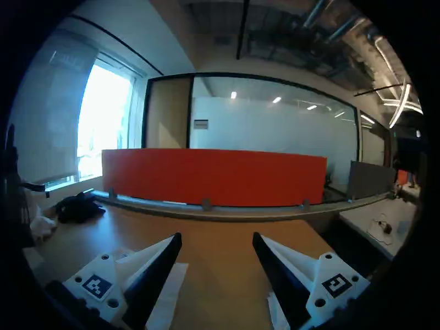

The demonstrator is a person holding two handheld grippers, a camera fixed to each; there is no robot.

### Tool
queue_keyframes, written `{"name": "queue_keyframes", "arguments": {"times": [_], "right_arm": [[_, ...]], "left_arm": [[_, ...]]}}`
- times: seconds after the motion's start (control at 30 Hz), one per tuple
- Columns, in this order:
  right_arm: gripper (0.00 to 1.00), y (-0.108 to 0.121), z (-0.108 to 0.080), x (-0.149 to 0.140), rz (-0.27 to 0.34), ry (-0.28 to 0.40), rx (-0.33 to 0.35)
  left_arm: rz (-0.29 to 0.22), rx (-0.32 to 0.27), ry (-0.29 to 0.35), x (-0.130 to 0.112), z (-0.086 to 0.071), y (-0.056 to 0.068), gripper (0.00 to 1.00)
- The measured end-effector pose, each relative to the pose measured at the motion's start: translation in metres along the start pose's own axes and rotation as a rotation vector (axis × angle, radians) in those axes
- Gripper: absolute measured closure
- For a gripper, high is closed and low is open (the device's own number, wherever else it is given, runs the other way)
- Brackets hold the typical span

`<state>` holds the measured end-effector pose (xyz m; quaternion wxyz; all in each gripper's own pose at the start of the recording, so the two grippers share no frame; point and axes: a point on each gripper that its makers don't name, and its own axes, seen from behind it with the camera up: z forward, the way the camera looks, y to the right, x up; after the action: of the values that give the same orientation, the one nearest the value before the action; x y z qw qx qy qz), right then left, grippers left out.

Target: Fold towel

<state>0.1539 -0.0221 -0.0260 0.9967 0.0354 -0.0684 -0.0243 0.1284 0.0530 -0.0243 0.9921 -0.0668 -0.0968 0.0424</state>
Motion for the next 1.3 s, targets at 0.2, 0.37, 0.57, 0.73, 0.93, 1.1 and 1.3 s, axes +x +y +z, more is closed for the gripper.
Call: {"name": "queue_keyframes", "arguments": {"times": [0.2, 0.37, 0.57, 0.73, 0.93, 1.1, 1.3], "right_arm": [[0.00, -0.024, 0.001, -0.010, -0.050, -0.075, 0.109], [0.00, -0.048, -0.001, -0.020, -0.081, -0.153, 0.217], [0.00, -0.061, 0.001, -0.028, -0.101, -0.200, 0.271], [0.00, -0.066, 0.001, -0.040, -0.113, -0.231, 0.290], [0.00, -0.074, -0.004, -0.066, -0.124, -0.286, 0.319], [0.00, -0.079, -0.007, -0.091, -0.143, -0.323, 0.331], [0.00, -0.083, -0.009, -0.123, -0.157, -0.367, 0.346]], "left_arm": [[0.034, -0.087, -0.063, -0.011, 0.003, 0.017, 0.07], [0.058, -0.153, -0.120, -0.025, 0.003, 0.030, 0.07], [0.074, -0.195, -0.157, -0.036, 0.004, 0.036, 0.07], [0.089, -0.221, -0.180, -0.047, 0.007, 0.043, 0.07], [0.111, -0.261, -0.222, -0.071, 0.009, 0.055, 0.07], [0.125, -0.290, -0.267, -0.099, 0.009, 0.064, 0.07], [0.125, -0.315, -0.330, -0.136, 0.010, 0.073, 0.06]]}}
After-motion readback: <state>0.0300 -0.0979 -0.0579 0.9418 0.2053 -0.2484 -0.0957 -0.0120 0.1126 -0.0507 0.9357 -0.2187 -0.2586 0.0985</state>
